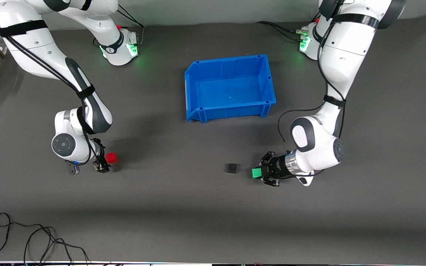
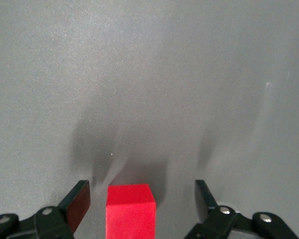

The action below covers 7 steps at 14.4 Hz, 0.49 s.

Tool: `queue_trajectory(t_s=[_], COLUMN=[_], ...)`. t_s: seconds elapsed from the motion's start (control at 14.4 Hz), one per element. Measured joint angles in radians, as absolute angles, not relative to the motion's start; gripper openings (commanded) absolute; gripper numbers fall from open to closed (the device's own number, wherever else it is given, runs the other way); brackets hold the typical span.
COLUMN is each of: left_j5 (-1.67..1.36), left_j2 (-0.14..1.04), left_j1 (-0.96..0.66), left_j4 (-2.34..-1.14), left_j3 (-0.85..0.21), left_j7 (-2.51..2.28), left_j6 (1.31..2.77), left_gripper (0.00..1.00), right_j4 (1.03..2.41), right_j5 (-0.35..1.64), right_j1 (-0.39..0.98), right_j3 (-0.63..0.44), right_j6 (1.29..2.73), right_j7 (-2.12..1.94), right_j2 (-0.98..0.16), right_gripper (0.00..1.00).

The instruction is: Attach green and red cubes to black cube

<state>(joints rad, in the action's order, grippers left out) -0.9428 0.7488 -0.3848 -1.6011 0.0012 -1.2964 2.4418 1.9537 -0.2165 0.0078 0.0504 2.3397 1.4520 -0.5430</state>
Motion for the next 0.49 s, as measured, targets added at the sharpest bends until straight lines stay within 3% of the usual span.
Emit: queue_trajectory(t_s=[0.49], left_j5=[-0.943], left_j2=[0.787], left_j1=[-0.419], left_j4=[-1.584], left_j3=[-0.049], left_j7=[-1.349], left_j6=[2.532], left_gripper=[0.25], right_j4=[1.951], right_j5=[-0.216], right_j1=[0.008], right_j3=[0.051], right_j6=[2.341], right_j7=[1.468], right_j2=[-0.543], right_gripper=[0.91])
